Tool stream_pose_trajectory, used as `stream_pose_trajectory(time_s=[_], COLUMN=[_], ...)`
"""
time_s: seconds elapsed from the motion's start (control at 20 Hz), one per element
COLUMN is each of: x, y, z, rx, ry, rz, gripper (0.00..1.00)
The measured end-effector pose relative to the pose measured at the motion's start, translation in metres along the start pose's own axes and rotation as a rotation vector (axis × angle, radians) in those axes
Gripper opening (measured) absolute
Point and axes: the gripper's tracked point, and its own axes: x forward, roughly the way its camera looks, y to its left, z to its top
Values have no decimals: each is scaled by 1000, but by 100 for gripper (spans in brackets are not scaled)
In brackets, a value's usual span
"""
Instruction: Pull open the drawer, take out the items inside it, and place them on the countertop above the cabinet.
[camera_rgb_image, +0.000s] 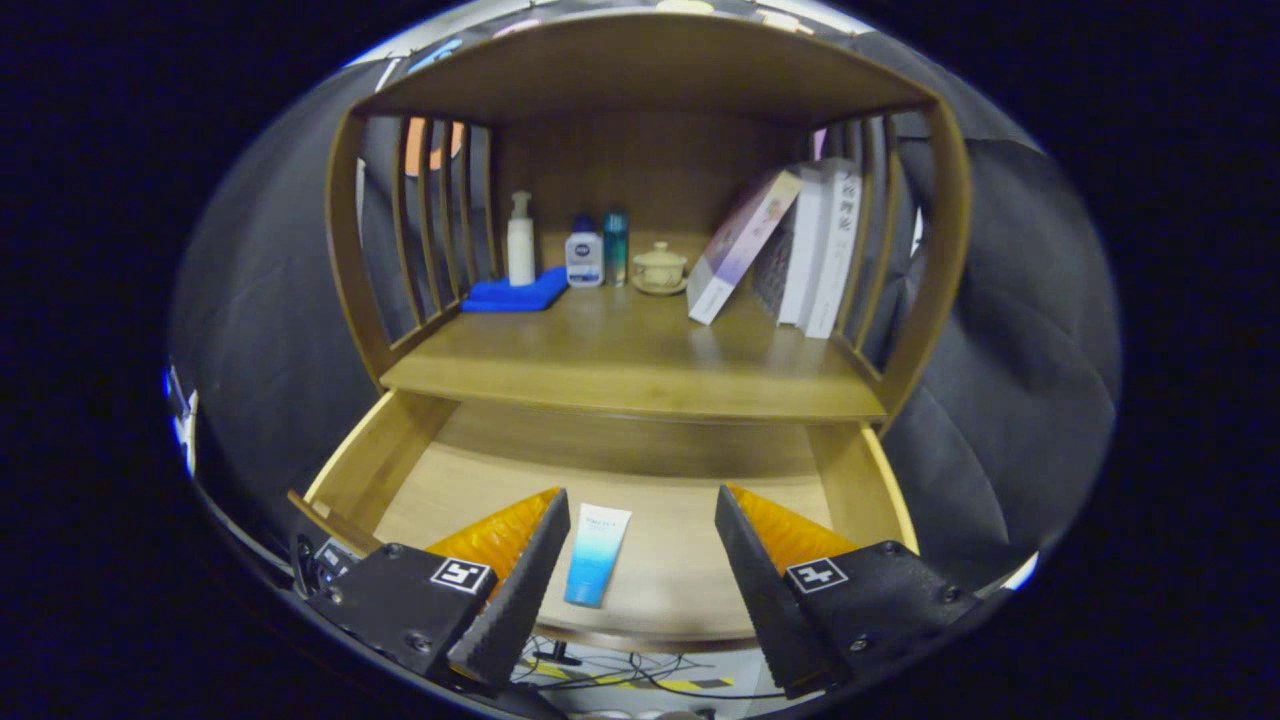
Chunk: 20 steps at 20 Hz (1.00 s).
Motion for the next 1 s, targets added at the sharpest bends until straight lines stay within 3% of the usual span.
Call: stream_pose_trajectory(time_s=[0.25,0.4,0.65,1.0], x=[52,75,90,102], y=[37,40,42,40], z=[-27,-48,-82,-91], rx=[17,71,75,84], ry=[313,451,602,659], rz=[58,38,4,-40], gripper=[93,91,88,85])
